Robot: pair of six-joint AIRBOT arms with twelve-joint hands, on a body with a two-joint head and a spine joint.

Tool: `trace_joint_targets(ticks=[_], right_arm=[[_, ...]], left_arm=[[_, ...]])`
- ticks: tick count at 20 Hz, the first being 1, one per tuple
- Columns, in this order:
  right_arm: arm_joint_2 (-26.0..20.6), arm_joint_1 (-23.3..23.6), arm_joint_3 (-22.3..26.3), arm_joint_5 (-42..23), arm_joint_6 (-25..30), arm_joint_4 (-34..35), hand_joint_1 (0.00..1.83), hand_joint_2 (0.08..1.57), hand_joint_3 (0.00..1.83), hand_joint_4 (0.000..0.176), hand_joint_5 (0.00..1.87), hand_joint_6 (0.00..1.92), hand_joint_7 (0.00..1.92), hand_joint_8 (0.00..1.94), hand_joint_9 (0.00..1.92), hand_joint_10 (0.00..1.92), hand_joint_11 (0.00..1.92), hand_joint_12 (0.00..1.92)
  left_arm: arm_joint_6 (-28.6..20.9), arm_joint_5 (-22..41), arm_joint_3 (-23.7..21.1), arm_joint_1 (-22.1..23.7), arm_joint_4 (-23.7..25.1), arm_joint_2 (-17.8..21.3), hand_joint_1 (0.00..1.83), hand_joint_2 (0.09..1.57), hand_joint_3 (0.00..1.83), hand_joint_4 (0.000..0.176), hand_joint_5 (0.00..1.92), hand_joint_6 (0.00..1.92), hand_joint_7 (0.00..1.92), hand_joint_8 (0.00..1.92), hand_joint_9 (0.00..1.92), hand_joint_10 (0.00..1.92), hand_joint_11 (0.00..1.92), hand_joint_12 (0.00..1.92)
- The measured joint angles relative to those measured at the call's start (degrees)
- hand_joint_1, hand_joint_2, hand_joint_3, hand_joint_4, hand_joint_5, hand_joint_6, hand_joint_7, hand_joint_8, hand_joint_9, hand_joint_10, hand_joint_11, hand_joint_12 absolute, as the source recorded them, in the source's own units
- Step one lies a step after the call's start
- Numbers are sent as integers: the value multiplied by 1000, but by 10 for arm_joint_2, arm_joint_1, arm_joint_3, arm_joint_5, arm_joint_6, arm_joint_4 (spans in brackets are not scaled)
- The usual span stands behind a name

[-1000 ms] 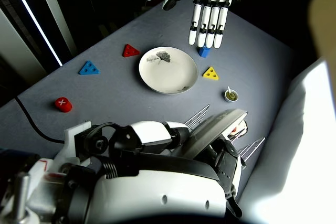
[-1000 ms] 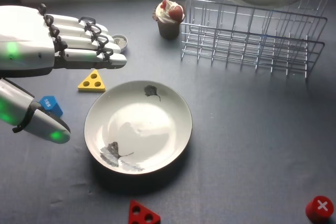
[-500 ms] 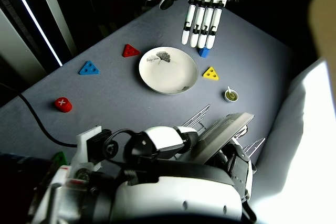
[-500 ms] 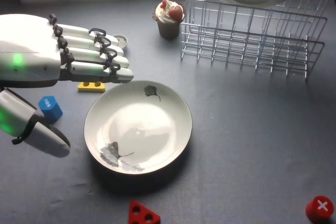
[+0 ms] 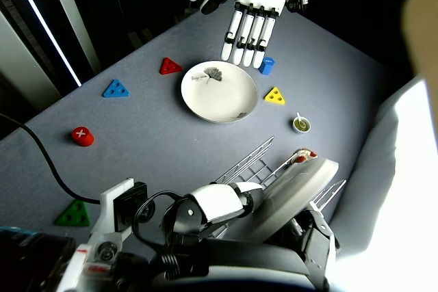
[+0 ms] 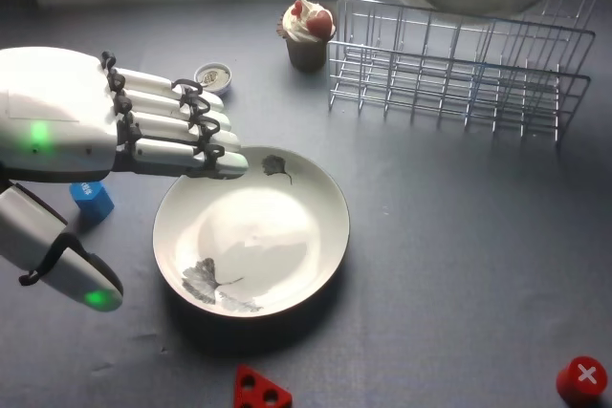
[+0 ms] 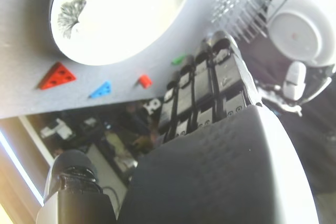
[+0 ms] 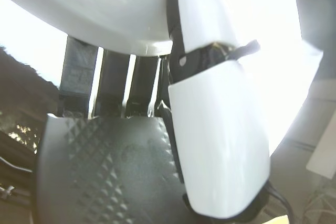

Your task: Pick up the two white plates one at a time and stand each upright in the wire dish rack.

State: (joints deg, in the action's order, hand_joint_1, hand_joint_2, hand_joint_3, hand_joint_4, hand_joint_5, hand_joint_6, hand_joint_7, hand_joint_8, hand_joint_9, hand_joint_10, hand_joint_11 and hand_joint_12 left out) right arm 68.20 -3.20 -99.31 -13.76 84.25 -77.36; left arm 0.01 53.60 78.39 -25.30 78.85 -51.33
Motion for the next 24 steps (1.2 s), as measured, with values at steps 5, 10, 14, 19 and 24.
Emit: trace_joint_targets(ticks=[5, 10, 14, 19, 24], right_arm=[[2, -7, 0, -1, 0, 3, 1494, 1077, 3, 0, 870, 1020, 1043, 669, 1095, 806, 915, 1462], [4, -28, 0, 0, 0, 4, 1499, 1031, 0, 0, 1068, 802, 1119, 493, 1185, 600, 989, 1322], [9, -39, 0, -2, 1, 10, 1493, 1046, 1, 0, 1041, 881, 1064, 543, 1115, 702, 1006, 1325], [10, -50, 0, -1, 2, 15, 1496, 1057, 0, 0, 980, 967, 1084, 546, 1107, 731, 946, 1375], [12, -58, -2, -2, 2, 20, 1494, 1063, 0, 0, 951, 974, 1019, 648, 1100, 764, 989, 1373]], left_arm=[[0, 5, 0, 0, 4, 0, 21, 969, 2, 0, 58, 8, 106, 13, 101, 10, 113, 8], [0, 19, 1, -8, 8, 0, 8, 970, 1, 0, 64, 6, 101, 4, 107, 7, 126, 13], [0, 26, 8, -22, 7, 0, 13, 968, 0, 0, 46, 1, 90, 1, 94, 1, 109, 5], [0, 26, 10, -30, 11, 0, 1, 963, 0, 0, 60, 3, 103, 3, 111, 6, 116, 7], [0, 29, 10, -36, 29, 0, 5, 966, 0, 0, 48, 4, 94, 5, 98, 3, 104, 4]])
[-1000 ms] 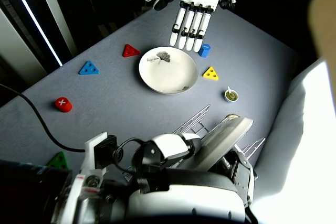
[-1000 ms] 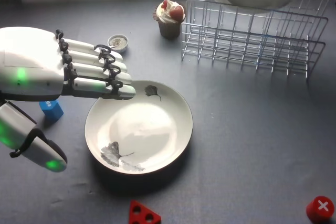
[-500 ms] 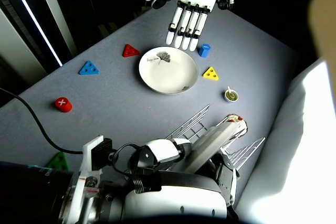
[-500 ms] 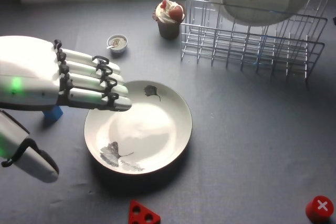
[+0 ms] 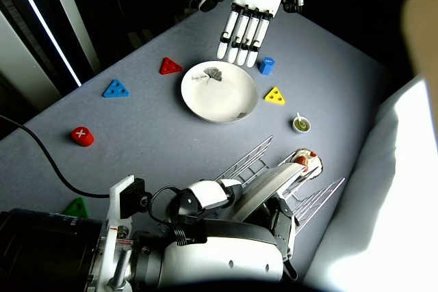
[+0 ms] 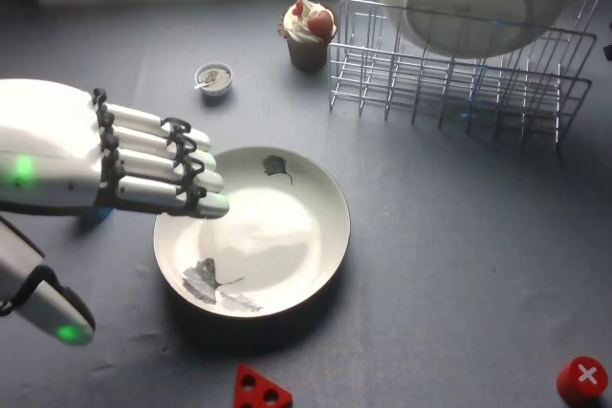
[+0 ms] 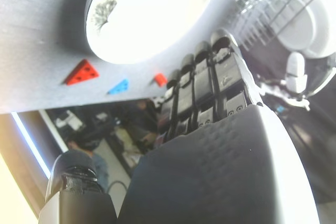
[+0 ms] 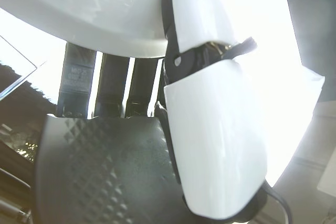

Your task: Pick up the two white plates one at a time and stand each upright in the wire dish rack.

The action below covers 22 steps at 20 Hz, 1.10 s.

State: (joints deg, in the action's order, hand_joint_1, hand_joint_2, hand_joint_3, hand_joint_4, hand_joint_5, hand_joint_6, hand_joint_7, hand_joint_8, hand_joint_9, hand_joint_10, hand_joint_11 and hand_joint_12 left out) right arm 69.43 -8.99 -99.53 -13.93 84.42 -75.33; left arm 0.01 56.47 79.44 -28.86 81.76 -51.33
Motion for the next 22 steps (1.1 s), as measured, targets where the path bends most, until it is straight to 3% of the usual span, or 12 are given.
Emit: trace_joint_targets(ticks=[2, 3, 4, 5, 6, 9, 10, 11, 12, 15, 17, 22], right_arm=[[0, -2, 0, 0, 0, 0, 1492, 1069, 2, 0, 933, 1009, 997, 698, 1040, 847, 1010, 1337], [1, -5, -3, 0, 0, 1, 1403, 1077, 1, 0, 993, 999, 994, 793, 1045, 955, 1007, 816], [2, -6, -5, 0, -1, 0, 1380, 1088, 0, 0, 955, 1057, 974, 846, 1056, 979, 1047, 534], [3, -10, -5, 0, -2, -1, 1210, 1120, 0, 0, 951, 1018, 908, 344, 987, 426, 1041, 403], [3, -11, -6, 1, -2, -1, 1178, 1112, 0, 0, 971, 976, 919, 115, 1011, 162, 1061, 331], [4, -13, -7, 0, 2, 3, 1170, 1113, 0, 0, 972, 974, 937, 31, 1040, 54, 1083, 277], [4, -13, -7, 0, 2, 3, 1197, 1042, 0, 0, 775, 365, 870, 5, 990, 11, 1062, 246], [4, -13, -7, 0, 2, 4, 1197, 1042, 0, 0, 775, 365, 870, 5, 990, 11, 1062, 246], [4, -13, -7, -2, 2, 4, 1108, 934, 0, 0, 727, 34, 796, 1, 891, 0, 982, 198], [4, -12, -6, -16, 7, 12, 1010, 891, 0, 0, 686, 0, 689, 0, 695, 0, 696, 73], [4, -12, -3, -22, 8, 12, 906, 896, 0, 35, 579, 0, 616, 0, 610, 0, 584, 25], [5, -3, 2, -24, 8, 11, 813, 908, 1, 80, 428, 0, 501, 0, 454, 0, 487, 0]], left_arm=[[0, 0, -1, -4, 2, 0, 8, 968, 1, 0, 51, 4, 101, 7, 108, 7, 114, 8], [0, -2, -1, -7, 3, -1, 3, 964, 0, 0, 56, 6, 107, 8, 115, 9, 122, 11], [1, -5, -4, -12, 2, -3, 13, 961, 0, 0, 56, 4, 107, 7, 114, 7, 116, 8], [0, -5, -5, -15, 3, -4, 7, 962, 0, 0, 53, 3, 106, 5, 118, 8, 120, 10], [0, -4, -7, -18, 4, -4, 8, 962, 0, 0, 51, 2, 103, 3, 113, 5, 120, 10], [0, -13, -7, -21, 7, -7, 8, 962, 0, 0, 50, 1, 102, 3, 112, 4, 120, 10], [0, -14, -7, -21, 8, -7, 6, 959, 0, 0, 48, 0, 91, 0, 101, 0, 116, 8], [0, -16, -7, -22, 9, -7, 6, 959, 0, 0, 48, 0, 91, 0, 101, 0, 116, 8], [1, -18, -9, -23, 14, -7, 0, 957, 0, 0, 48, 1, 92, 1, 103, 2, 113, 6], [0, -20, -9, -33, 23, -11, 0, 957, 0, 0, 44, 0, 82, 0, 90, 0, 104, 2], [0, -24, -9, -37, 30, -11, 6, 954, 0, 0, 56, 5, 88, 3, 96, 3, 122, 9], [0, -38, -9, -47, 29, -13, 21, 958, 0, 0, 50, 7, 87, 7, 95, 6, 107, 5]])
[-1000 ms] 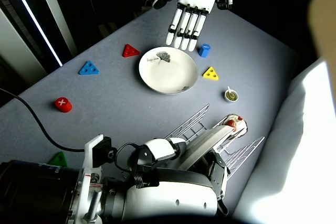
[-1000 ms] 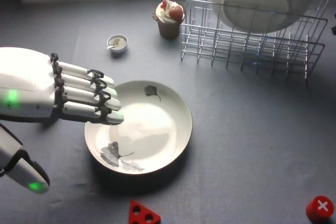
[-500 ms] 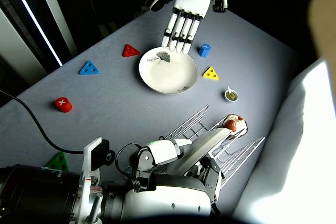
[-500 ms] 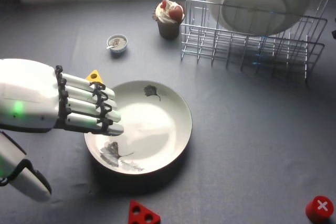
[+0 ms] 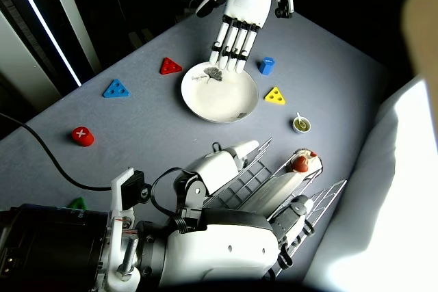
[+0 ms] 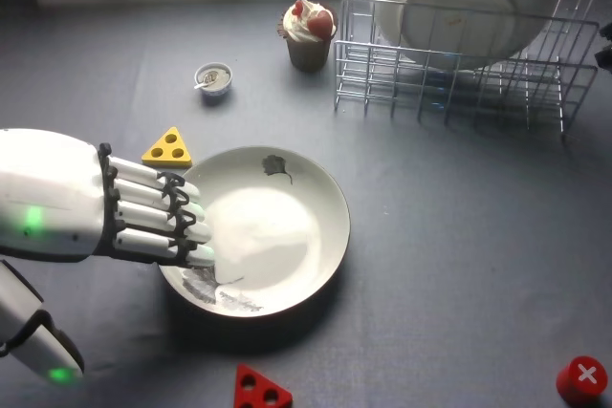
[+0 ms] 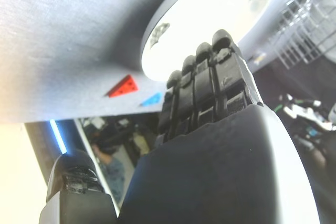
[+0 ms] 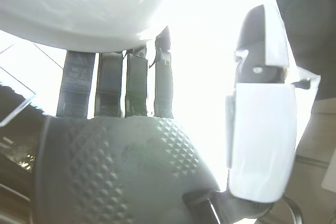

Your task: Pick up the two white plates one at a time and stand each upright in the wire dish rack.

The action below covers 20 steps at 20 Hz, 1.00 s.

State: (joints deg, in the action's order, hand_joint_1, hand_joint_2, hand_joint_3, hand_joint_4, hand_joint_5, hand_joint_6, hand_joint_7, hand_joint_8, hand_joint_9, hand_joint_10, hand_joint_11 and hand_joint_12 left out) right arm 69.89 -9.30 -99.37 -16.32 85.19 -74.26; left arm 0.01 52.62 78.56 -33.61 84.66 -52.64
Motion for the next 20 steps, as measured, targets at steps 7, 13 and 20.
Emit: trace_joint_targets(ticks=[7, 13, 20], right_arm=[[1, 6, 6, 3, -4, -2, 690, 898, 0, 60, 167, 2, 267, 0, 269, 3, 296, 4], [-2, 33, 23, -2, -14, -1, 670, 870, 0, 59, 118, 2, 208, 0, 249, 0, 276, 1], [-1, 55, 39, -71, -84, 18, 673, 850, 0, 66, 117, 2, 177, 2, 219, 0, 260, 0]], left_arm=[[0, -33, 1, -12, 6, -7, 0, 959, 0, 0, 43, 1, 86, 3, 97, 4, 110, 6], [0, -43, 1, -12, 16, -7, 3, 957, 0, 0, 38, 3, 81, 4, 86, 4, 99, 1], [0, -54, 6, -17, 26, -7, 0, 962, 1, 0, 21, 0, 60, 0, 68, 0, 86, 2]])
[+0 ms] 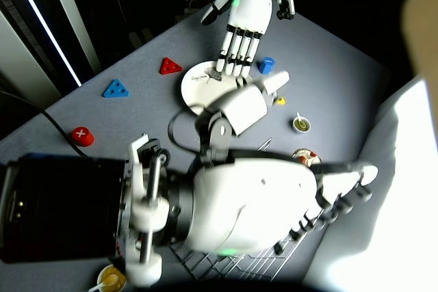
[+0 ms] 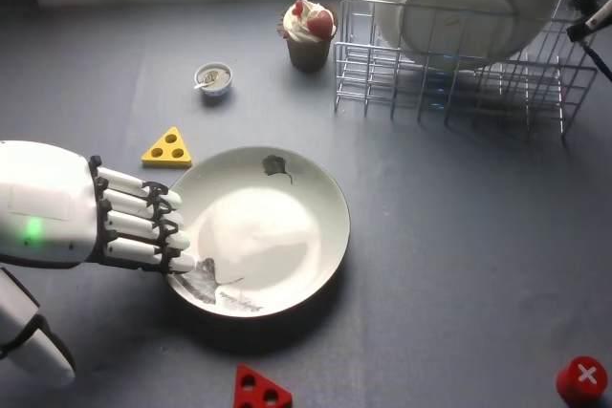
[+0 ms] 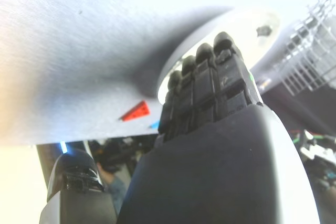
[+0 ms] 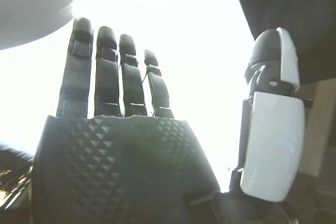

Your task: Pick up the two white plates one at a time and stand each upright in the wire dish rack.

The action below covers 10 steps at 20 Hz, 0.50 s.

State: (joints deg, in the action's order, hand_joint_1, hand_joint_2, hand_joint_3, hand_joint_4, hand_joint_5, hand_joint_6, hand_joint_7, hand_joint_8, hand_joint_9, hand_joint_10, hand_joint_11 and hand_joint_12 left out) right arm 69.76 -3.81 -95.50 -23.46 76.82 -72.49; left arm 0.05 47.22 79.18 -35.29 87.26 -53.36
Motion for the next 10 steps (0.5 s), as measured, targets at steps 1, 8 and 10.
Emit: trace_joint_targets(ticks=[1, 8, 10], right_arm=[[0, 0, 1, -25, -26, -2, 686, 844, 0, 65, 124, 4, 185, 5, 221, 1, 270, 4], [-28, 0, 107, -137, -292, -33, 705, 842, 0, 24, 125, 2, 156, 0, 194, 0, 237, 0], [-29, 0, 130, -139, -341, -53, 738, 839, 0, 0, 104, 0, 144, 0, 170, 0, 208, 0]], left_arm=[[0, 0, 0, 0, 2, 0, 0, 962, 1, 0, 38, 6, 73, 5, 81, 6, 105, 10], [1, -1, 4, -10, 8, 0, 1, 962, 0, 0, 33, 2, 82, 6, 90, 5, 97, 6], [1, -1, 4, -17, 14, 0, 7, 959, 0, 0, 42, 5, 88, 6, 92, 5, 96, 5]])
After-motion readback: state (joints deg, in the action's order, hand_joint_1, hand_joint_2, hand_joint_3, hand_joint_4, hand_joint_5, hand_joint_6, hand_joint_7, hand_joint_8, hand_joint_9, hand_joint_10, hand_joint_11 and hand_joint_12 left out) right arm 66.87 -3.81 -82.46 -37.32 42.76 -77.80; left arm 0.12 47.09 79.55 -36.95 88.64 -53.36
